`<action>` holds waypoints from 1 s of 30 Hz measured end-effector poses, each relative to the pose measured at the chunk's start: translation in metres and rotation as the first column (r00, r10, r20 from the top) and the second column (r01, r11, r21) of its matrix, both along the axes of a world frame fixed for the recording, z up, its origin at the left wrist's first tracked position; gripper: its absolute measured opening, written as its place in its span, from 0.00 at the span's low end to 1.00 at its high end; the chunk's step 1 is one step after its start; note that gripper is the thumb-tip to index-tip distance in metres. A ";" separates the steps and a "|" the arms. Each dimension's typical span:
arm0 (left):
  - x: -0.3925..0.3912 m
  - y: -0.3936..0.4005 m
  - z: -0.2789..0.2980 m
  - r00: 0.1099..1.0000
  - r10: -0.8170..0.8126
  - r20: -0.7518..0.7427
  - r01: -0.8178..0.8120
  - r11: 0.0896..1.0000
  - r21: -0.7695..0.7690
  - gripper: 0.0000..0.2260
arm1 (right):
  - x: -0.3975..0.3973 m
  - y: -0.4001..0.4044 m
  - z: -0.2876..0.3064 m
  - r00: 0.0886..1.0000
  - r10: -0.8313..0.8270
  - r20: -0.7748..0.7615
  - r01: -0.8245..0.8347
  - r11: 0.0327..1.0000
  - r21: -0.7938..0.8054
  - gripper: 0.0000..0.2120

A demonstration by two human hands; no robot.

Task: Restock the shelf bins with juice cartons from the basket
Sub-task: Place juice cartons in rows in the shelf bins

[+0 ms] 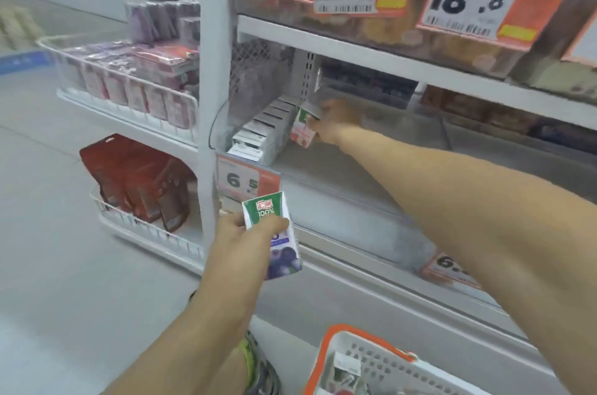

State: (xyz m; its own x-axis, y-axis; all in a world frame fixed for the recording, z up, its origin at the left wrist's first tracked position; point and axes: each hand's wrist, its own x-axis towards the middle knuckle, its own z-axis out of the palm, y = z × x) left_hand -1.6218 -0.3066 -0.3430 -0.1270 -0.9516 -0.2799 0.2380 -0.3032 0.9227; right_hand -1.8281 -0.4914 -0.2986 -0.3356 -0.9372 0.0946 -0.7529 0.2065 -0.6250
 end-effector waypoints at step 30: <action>-0.160 0.115 0.024 0.698 -0.438 0.567 0.715 0.471 -0.516 0.19 | -0.123 0.391 0.019 0.892 0.116 0.436 -0.124 0.992 -0.009 0.13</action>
State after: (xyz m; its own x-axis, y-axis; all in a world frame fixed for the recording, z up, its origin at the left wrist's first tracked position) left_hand -1.7816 -0.1915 -0.3194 -0.7579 -0.6069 0.2394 -0.0887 0.4594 0.8838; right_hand -1.9513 -0.1001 -0.2793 -0.2243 -0.9731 -0.0524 -0.4263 0.1464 -0.8927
